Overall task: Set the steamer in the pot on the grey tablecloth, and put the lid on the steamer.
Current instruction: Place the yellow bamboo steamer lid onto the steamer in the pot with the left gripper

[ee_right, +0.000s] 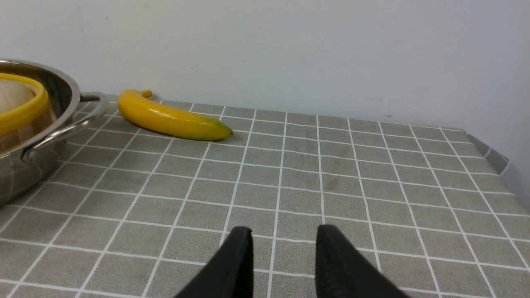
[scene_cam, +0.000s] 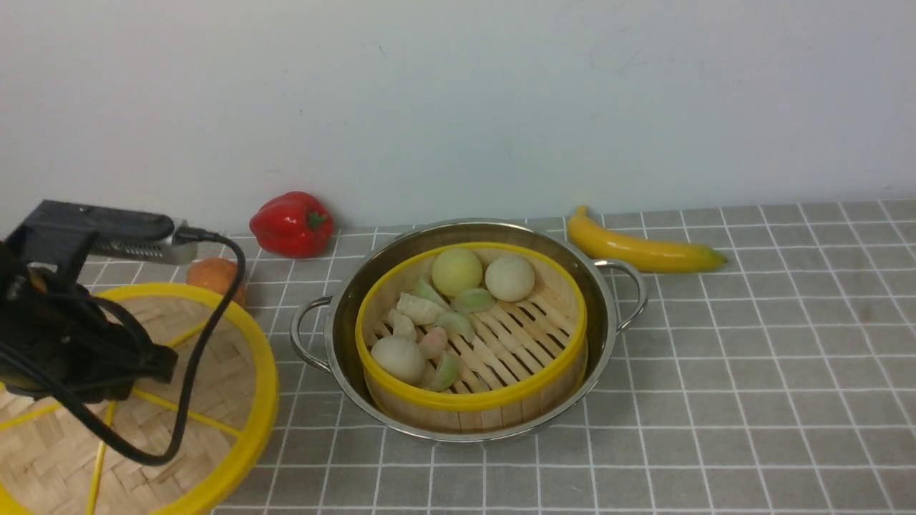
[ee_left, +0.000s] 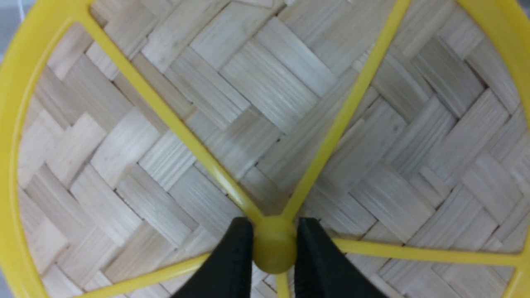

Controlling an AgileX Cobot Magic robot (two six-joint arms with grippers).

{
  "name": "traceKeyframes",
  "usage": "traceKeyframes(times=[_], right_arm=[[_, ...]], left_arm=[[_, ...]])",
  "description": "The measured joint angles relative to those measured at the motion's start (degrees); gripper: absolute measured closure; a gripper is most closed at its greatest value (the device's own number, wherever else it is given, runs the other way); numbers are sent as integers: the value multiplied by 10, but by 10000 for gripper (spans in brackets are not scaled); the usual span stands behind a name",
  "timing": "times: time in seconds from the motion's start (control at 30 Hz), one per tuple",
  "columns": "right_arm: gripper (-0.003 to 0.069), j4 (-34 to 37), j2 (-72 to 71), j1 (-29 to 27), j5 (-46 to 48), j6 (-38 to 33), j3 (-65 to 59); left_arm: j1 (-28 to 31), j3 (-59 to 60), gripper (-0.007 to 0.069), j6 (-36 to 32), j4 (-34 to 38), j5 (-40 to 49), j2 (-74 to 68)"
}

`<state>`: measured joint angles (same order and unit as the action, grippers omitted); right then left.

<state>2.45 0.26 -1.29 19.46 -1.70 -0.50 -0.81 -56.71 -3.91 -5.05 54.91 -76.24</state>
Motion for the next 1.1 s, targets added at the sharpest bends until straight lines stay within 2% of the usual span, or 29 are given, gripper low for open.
traceKeyframes(times=[0.07,0.1,0.2,0.33,0.5,0.77,0.97,1.1], right_arm=[[419,0,0,0,0,0,0],[419,0,0,0,0,0,0],[419,0,0,0,0,0,0],[417,0,0,0,0,0,0],[417,0,0,0,0,0,0],[417,0,0,0,0,0,0],[417,0,0,0,0,0,0],[417,0,0,0,0,0,0]], left_arm=[[0,-28,502,-41,40,15,3],[0,-57,502,-91,93,25,3],[0,-101,502,-164,178,35,1],[-15,-174,502,-243,250,61,-21],[-69,-266,502,-266,250,107,-81],[-182,-388,502,-313,201,132,-207],[-232,-437,502,-310,163,142,-285],[-237,-458,502,-290,160,140,-321]])
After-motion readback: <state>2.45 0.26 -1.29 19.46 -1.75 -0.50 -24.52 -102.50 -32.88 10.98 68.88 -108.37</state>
